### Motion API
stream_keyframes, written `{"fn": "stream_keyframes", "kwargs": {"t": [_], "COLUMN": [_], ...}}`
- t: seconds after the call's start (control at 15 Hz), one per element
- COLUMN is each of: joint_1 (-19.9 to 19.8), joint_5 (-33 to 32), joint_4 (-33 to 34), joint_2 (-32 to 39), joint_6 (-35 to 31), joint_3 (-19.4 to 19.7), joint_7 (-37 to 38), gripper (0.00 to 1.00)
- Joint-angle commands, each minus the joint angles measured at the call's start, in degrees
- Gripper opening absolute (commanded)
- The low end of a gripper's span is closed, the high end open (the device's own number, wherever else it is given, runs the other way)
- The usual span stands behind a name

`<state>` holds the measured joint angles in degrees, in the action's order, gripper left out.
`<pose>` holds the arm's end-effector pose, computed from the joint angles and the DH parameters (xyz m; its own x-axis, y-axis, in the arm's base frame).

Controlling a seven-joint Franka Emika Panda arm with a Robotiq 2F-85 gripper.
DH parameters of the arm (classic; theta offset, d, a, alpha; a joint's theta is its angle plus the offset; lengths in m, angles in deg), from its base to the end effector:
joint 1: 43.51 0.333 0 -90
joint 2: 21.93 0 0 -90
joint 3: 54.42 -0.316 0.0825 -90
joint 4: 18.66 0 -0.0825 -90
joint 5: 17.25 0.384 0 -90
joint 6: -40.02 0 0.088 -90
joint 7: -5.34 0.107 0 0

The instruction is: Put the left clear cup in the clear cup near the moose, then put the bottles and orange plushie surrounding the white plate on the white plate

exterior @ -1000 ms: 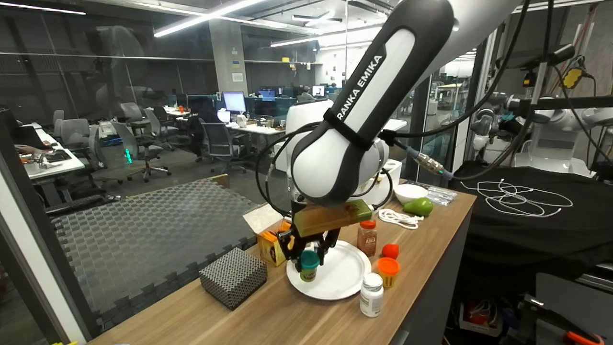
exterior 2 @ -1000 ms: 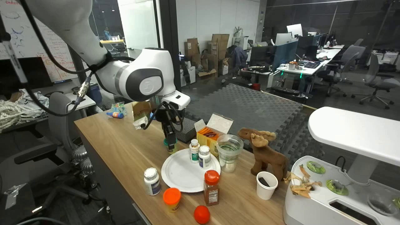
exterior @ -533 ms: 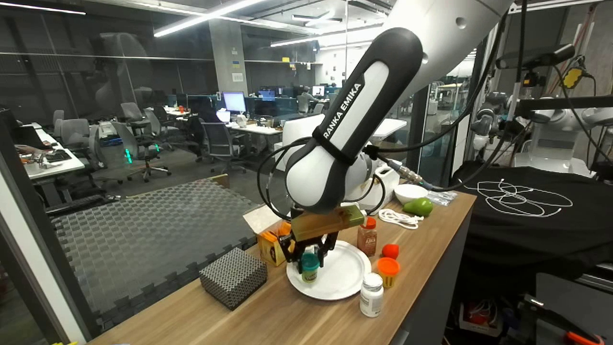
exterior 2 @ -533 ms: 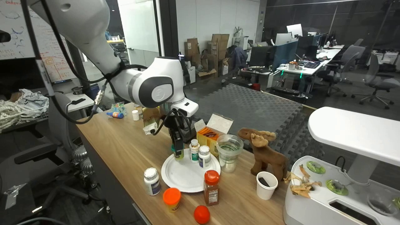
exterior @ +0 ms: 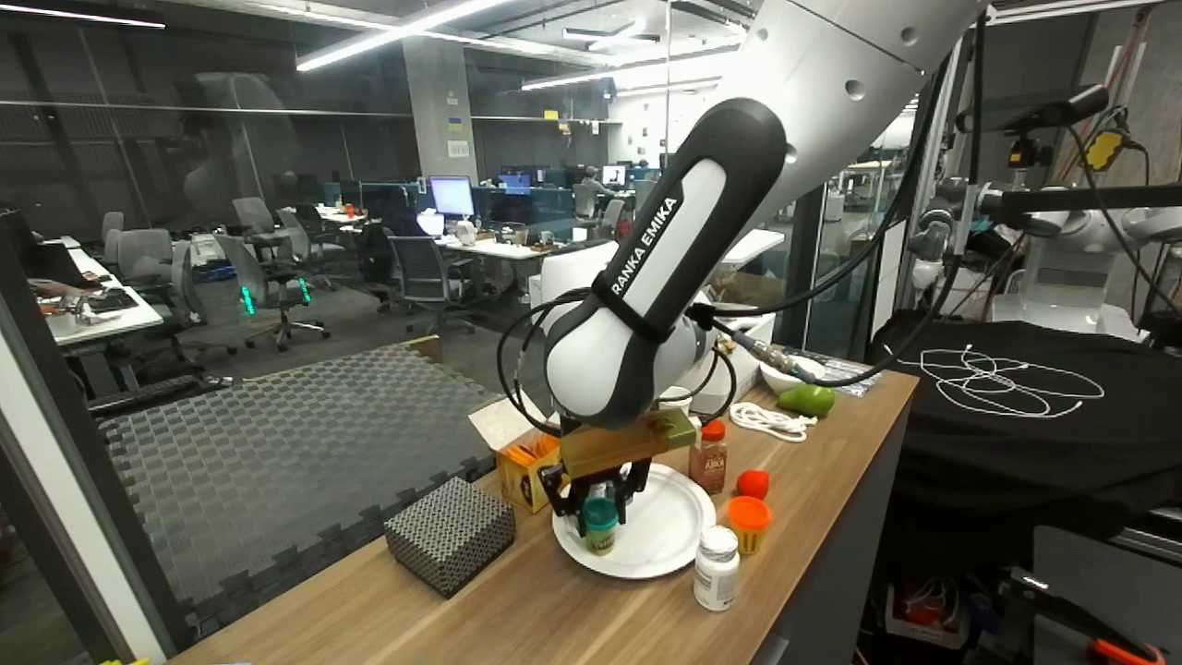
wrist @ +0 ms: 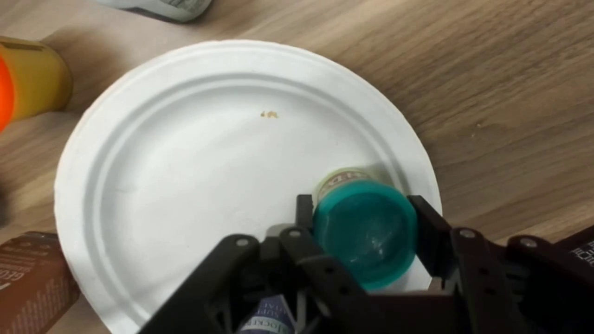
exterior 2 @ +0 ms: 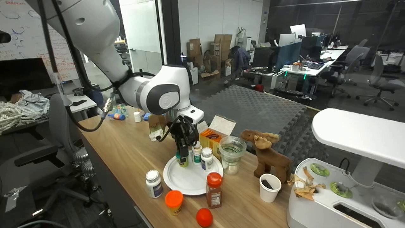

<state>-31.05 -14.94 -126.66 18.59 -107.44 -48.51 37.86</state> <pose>0.6214 0.0724 0.1287 0.8946 -0.4466 0.0129 -0.4467 -0.8935 0.0461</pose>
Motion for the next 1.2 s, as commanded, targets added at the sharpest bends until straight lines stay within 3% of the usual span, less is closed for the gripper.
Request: {"fn": "stream_keyframes", "kwargs": {"t": [0.0, 0.2, 0.47, 0.8, 1.13], "joint_1": [-0.01, 0.24, 2.05, 4.5, 3.04], "joint_5": [0.62, 0.43, -0.64, -3.25, -7.41], "joint_4": [1.74, 0.34, -6.27, -20.76, -33.13], "joint_2": [0.6, -0.82, -6.07, -18.03, -29.56], "joint_6": [1.41, 0.96, -1.5, -1.83, -1.98], "joint_3": [-0.05, 0.29, 1.92, 3.24, 1.57], "joint_7": [0.14, 0.45, 2.9, 6.72, 7.16], "gripper": [0.78, 1.0, 1.0, 1.0, 1.0]}}
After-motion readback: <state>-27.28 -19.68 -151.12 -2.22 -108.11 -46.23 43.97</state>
